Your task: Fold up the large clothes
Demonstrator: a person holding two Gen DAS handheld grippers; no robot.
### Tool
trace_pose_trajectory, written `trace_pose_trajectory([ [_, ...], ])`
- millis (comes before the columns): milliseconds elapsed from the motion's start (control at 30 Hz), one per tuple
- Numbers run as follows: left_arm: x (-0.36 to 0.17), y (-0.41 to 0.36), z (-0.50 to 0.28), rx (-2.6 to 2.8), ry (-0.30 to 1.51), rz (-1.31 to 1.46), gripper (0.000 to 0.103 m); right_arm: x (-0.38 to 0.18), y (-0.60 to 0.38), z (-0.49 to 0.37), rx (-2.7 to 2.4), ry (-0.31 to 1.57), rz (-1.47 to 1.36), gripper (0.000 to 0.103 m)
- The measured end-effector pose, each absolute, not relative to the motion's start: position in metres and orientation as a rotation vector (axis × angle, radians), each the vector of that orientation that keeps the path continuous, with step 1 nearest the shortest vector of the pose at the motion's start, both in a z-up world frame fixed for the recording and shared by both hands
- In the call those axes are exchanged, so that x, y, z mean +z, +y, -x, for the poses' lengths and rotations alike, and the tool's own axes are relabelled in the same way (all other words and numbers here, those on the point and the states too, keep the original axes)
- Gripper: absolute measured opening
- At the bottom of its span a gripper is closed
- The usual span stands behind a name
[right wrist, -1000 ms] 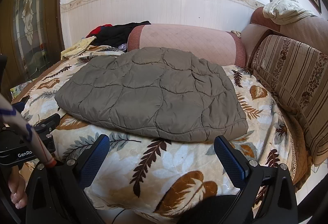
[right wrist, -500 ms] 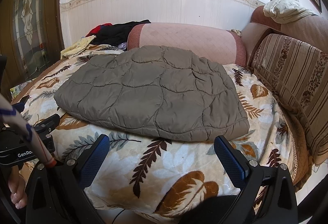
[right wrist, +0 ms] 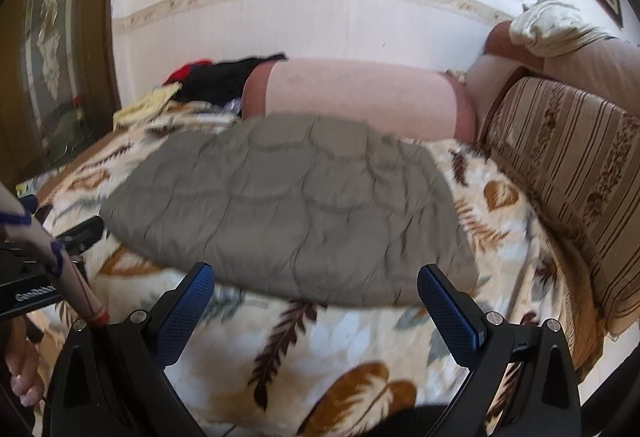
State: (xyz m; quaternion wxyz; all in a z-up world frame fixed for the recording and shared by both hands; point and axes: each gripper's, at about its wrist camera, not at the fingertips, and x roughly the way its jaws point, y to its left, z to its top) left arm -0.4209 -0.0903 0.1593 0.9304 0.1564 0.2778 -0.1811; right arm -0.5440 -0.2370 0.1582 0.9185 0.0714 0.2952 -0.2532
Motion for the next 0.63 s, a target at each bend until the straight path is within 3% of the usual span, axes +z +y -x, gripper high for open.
trace_pose_trajectory([
  [633, 0.197, -0.126, 0.418, -0.454, 0.489, -0.322, 0.103, 0.189, -0.281, 0.529, -0.596, 0.527, -0.181, 0.103],
])
